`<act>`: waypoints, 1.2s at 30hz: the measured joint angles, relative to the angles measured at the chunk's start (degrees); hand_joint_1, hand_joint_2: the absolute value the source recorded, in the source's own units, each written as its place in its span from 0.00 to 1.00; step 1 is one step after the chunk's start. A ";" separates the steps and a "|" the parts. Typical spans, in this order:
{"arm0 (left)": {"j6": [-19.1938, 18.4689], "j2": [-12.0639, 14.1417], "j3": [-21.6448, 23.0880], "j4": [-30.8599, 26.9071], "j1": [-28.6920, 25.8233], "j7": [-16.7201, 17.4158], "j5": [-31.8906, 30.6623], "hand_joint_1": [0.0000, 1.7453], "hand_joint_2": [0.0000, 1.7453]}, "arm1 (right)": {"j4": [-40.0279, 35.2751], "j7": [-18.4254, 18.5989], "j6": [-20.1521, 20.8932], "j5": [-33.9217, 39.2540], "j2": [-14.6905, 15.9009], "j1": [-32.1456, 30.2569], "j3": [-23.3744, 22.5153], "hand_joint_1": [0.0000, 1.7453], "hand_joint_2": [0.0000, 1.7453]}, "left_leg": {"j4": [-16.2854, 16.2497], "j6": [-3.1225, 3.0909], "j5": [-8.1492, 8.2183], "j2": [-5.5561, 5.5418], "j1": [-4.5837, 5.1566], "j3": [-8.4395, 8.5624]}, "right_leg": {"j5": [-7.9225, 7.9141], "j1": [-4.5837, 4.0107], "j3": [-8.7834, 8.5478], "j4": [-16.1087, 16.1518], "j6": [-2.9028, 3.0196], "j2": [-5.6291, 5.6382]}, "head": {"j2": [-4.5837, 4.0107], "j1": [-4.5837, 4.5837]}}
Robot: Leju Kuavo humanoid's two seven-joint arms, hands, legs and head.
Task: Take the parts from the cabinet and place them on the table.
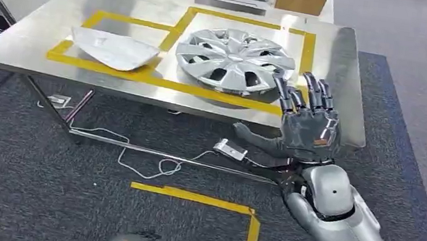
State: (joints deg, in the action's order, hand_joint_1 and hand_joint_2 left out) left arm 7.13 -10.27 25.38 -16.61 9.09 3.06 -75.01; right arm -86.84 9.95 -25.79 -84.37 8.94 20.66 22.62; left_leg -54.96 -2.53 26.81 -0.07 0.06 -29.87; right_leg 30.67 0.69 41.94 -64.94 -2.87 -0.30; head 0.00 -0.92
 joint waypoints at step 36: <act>-0.02 0.00 0.00 0.02 0.09 0.05 0.00 0.00 0.00 | 0.07 0.00 -0.02 0.00 0.00 -0.18 0.02 0.00 0.00 | -1.27 0.49 -4.33 0.30 0.02 -6.05 | -1.59 0.06 -6.43 -3.31 -0.14 0.06 | 0.00 -0.13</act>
State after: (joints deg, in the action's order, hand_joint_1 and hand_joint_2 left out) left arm 7.11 -10.27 25.38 -16.59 9.18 3.11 -75.01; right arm -86.77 9.94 -25.81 -84.37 8.94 20.49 22.64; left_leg -56.23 -2.04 22.48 0.23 0.08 -35.92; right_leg 29.08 0.75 35.51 -68.26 -3.01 -0.24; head 0.00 -1.05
